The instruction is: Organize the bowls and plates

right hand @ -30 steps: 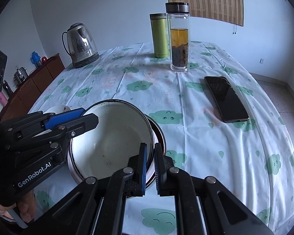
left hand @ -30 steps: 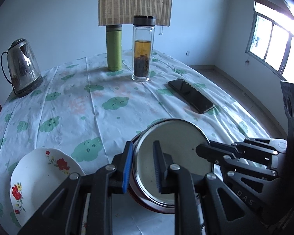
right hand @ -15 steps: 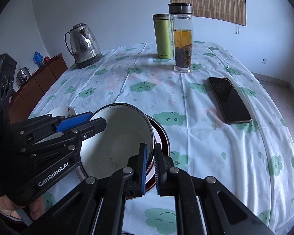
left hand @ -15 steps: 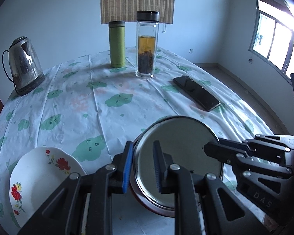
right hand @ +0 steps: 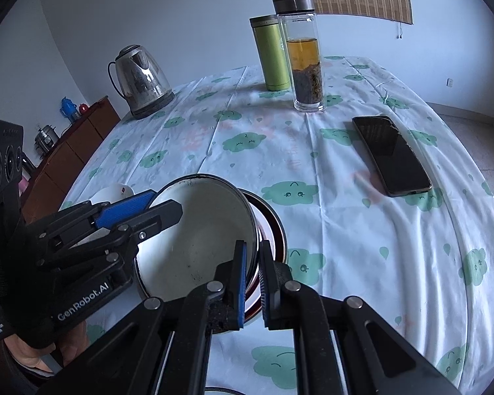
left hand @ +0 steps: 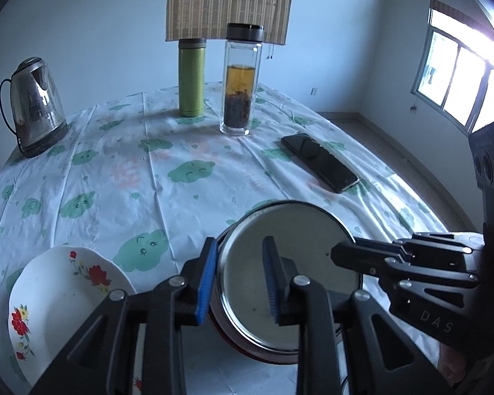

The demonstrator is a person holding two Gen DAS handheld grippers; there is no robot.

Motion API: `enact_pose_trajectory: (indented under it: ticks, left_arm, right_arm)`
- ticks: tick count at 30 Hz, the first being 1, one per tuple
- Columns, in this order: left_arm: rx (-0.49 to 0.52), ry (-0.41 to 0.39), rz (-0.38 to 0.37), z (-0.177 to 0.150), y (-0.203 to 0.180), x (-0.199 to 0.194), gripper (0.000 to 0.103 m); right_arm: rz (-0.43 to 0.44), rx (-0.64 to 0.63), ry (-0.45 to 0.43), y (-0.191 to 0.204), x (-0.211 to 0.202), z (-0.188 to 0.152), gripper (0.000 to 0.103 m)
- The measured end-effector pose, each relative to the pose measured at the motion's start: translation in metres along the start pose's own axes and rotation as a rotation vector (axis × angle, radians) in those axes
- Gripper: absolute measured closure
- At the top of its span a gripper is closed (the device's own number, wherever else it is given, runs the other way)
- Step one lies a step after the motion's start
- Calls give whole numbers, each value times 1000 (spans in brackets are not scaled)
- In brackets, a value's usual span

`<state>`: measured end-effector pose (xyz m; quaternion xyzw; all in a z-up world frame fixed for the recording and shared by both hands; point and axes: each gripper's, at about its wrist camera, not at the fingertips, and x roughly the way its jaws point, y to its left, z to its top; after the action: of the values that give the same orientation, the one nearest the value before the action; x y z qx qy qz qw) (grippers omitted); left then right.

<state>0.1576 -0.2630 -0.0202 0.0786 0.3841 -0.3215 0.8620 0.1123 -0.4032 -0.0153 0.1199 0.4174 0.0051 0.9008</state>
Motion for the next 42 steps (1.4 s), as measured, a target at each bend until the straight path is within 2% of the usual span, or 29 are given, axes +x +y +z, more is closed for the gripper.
enact_pose_trajectory:
  ticks: [4, 6, 8, 12, 17, 18, 20, 22, 25, 27, 30, 42]
  left_arm:
    - [-13, -31, -27, 2, 2, -11, 79]
    - [0, -37, -28, 2, -1, -13, 79]
    - [17, -20, -15, 0, -5, -9, 73]
    - [26, 7, 12, -2, -5, 1, 72]
    - [0, 15, -14, -3, 0, 4, 71]
    - [-1, 14, -16, -3, 0, 4, 70]
    - [-7, 10, -35, -3, 1, 4, 64]
    - [-8, 4, -49, -4, 0, 2, 59]
    - [1, -15, -32, -3, -2, -2, 58]
    - [-16, -20, -56, -2, 2, -5, 57]
    - [-11, -16, -39, -3, 3, -4, 52]
    - [-4, 49, -11, -13, 1, 12, 47]
  right_arm:
    - [47, 37, 21, -7, 1, 2, 94]
    - [43, 33, 21, -6, -1, 3, 94]
    - [41, 28, 27, -6, -1, 4, 94]
    - [37, 19, 46, -6, 4, 5, 94]
    - [27, -3, 27, -2, 2, 2, 91]
    - [29, -2, 24, -3, 2, 2, 89]
    - [47, 9, 12, -4, 1, -1, 85]
    - [46, 7, 3, -4, 0, -3, 75]
    - [16, -11, -6, 0, -1, -5, 63]
    - [18, -4, -16, -2, -3, -4, 58]
    - [11, 0, -24, -4, -4, -4, 51]
    - [-4, 17, 5, -9, 7, -20, 50]
